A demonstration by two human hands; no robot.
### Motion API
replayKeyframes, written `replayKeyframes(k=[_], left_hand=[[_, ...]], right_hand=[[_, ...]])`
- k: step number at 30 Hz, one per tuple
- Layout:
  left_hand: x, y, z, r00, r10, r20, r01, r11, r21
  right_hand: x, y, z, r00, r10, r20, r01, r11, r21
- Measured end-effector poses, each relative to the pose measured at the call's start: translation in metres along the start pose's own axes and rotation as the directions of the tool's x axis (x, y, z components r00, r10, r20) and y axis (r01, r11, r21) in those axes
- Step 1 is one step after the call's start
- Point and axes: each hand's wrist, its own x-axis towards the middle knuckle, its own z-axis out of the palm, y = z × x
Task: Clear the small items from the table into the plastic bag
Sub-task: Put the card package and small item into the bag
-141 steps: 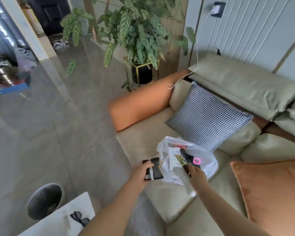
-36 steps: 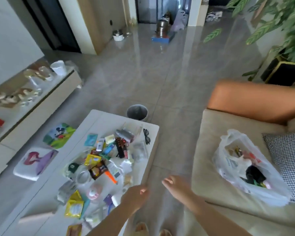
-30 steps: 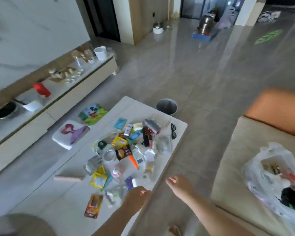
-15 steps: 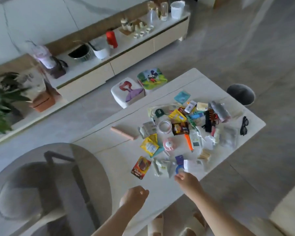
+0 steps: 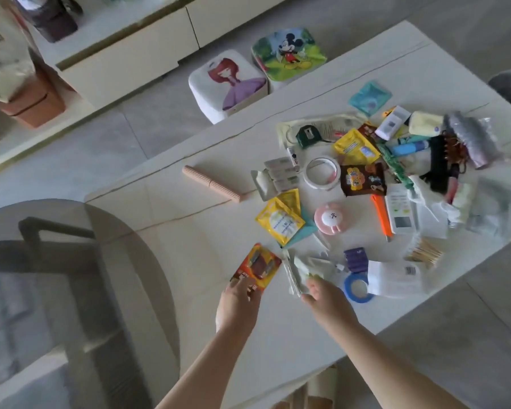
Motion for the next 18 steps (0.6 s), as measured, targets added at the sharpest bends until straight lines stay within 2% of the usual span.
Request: replayKeyframes(k=[4, 7, 9, 12, 16, 18], left_hand=[[0.048, -0.008, 0.026, 0.997, 0.0, -0.074, 0.0, 1.0, -0.002], [0.07, -0.013, 0.042, 0.995, 0.012, -0.103, -0.004, 0.997, 0.08], [0.077, -0.015, 0.048, 0.993, 0.01, -0.121, 0.009, 0.987, 0.159], [0.081, -0.012, 0.051, 0.991, -0.049, -0.126, 0.073, 0.978, 0.194], [0.079, -0.007, 0.049, 0.974, -0.215, -0.074, 0.224, 0.961, 0.161], [0.076, -0.006, 0.049, 0.963, -0.265, -0.054, 0.271, 0.948, 0.164]], right_hand=[[0.043, 0.001, 0.03, 0.991, -0.086, -0.099, 0.075, 0.99, -0.117], [0.057, -0.001, 0.05, 0.965, -0.168, -0.202, 0.09, 0.934, -0.346], [0.06, -0.002, 0.061, 0.943, -0.231, -0.24, 0.11, 0.896, -0.43], [0.062, 0.0, 0.074, 0.921, -0.242, -0.306, 0.108, 0.912, -0.396], [0.052, -0.001, 0.06, 0.955, -0.092, -0.283, 0.025, 0.972, -0.232], [0.048, 0.006, 0.051, 0.934, -0.11, -0.339, 0.025, 0.968, -0.248]])
